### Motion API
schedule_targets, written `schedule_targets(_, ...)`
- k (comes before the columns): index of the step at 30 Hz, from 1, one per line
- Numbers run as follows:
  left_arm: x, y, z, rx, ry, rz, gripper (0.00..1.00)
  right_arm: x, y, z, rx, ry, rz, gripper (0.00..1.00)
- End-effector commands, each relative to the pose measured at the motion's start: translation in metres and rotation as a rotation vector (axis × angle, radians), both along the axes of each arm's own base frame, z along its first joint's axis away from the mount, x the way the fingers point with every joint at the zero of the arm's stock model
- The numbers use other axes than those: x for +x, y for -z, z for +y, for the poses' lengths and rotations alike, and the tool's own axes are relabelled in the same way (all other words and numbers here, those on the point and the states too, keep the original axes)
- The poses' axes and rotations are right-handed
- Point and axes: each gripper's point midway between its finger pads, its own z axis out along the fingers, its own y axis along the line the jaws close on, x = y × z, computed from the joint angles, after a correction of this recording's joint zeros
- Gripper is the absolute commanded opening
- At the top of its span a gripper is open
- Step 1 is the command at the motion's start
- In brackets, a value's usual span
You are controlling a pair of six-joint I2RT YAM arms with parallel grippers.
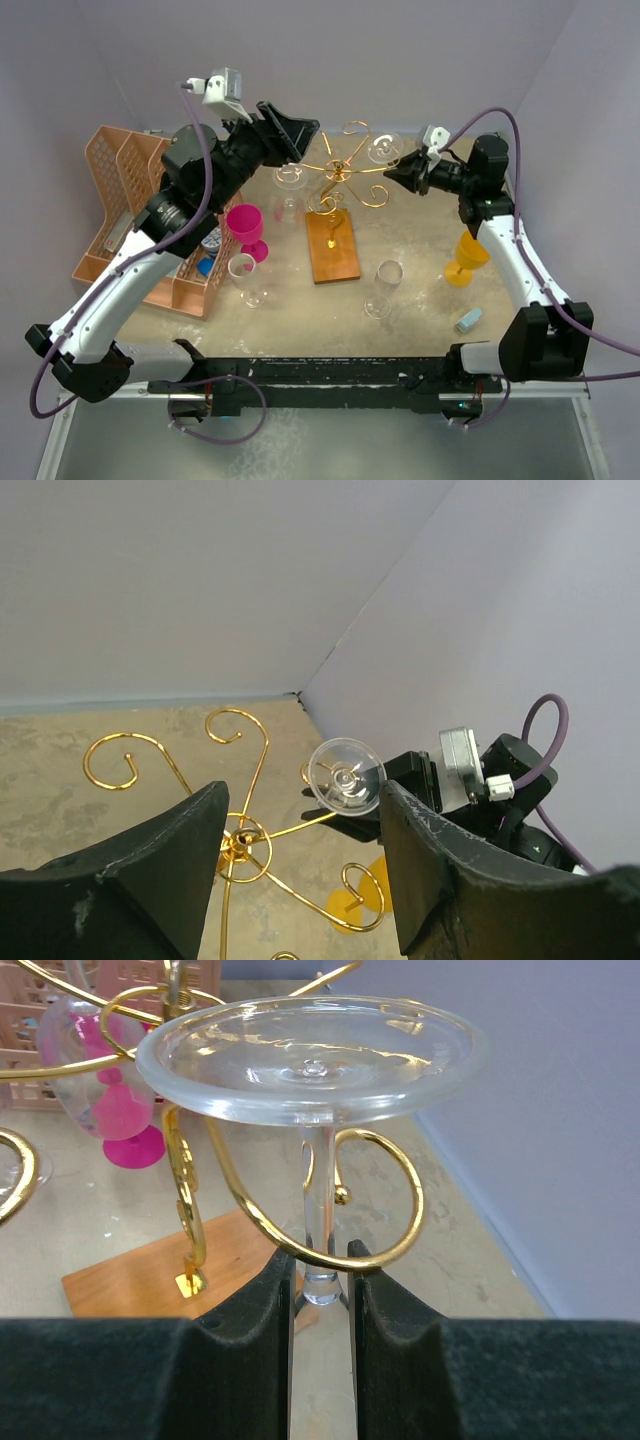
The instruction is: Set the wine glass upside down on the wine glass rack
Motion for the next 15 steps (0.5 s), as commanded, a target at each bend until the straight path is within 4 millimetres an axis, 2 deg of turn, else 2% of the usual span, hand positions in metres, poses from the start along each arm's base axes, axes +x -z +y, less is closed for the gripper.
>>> schedule_targets(1, -0.004, -0.024, 0.002, -0.030, 0.012, -0.053, 0.59, 0.007, -0.023, -0.009, 0.022, 0.064, -0.083, 0.00)
schedule_targets(8, -0.001, -0.026, -0.003, -0.036, 0.020, -0.049, 0.59, 0.012, -0.026, -0.016, 0.027, 0.127, -0.103, 0.00)
schedule_targets(14, 0.000, -0.025, -0.004, -0.041, 0.023, -0.044, 0.59, 0.026, -0.012, -0.019, 0.025, 0.159, -0.051, 0.00)
schedule_targets(15, 0.000, -0.025, -0.004, -0.040, 0.023, -0.042, 0.59, 0.028, -0.009, -0.019, 0.023, 0.159, -0.037, 0.03)
